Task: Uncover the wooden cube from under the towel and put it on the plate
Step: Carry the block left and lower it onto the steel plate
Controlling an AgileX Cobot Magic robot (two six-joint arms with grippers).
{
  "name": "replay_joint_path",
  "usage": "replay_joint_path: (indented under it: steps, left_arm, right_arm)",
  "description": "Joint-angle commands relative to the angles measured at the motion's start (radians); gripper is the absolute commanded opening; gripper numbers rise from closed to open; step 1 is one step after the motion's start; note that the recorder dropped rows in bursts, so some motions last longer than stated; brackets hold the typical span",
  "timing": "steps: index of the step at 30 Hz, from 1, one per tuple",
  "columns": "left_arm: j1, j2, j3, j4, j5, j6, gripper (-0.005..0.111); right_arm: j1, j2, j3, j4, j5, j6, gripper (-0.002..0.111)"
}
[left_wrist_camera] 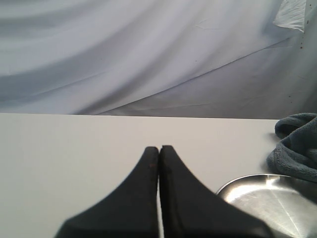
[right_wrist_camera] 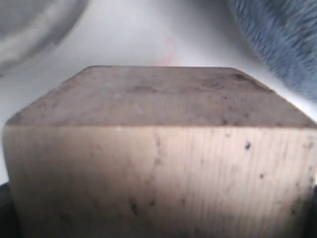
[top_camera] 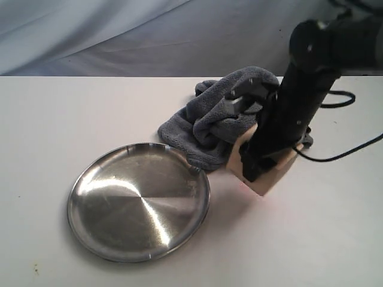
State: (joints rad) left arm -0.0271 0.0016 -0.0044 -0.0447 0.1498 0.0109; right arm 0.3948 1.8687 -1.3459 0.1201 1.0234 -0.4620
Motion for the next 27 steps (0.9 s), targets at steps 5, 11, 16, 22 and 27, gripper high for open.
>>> replay_joint_path:
  steps: [5,11,16,22,27]
  left_arm:
    - [-0.001,-0.002,0.004,0.001,-0.002,-0.003,0.001]
    - [-0.001,-0.002,0.004,0.001,-0.002,-0.001,0.001]
    - [-0.001,-0.002,0.004,0.001,-0.002,-0.002,0.001]
    - [-0.001,-0.002,0.004,0.001,-0.002,-0.002,0.001]
    - [-0.001,-0.002,0.004,0.001,-0.002,-0.002,0.001]
  right_arm:
    - [0.058,-0.136,-0.200,0.275,0.118,-0.071,0.000]
    - [0.265,-0.080,-0.304,0.179,0.093,-0.056,0.000]
    - [0.381,0.076,-0.387,-0.003,0.094,0.041,0.000]
    - [0.383,0.277,-0.496,-0.018,0.087,0.043,0.000]
    - [0.383,0.341,-0.506,-0.031,0.100,0.015,0.000]
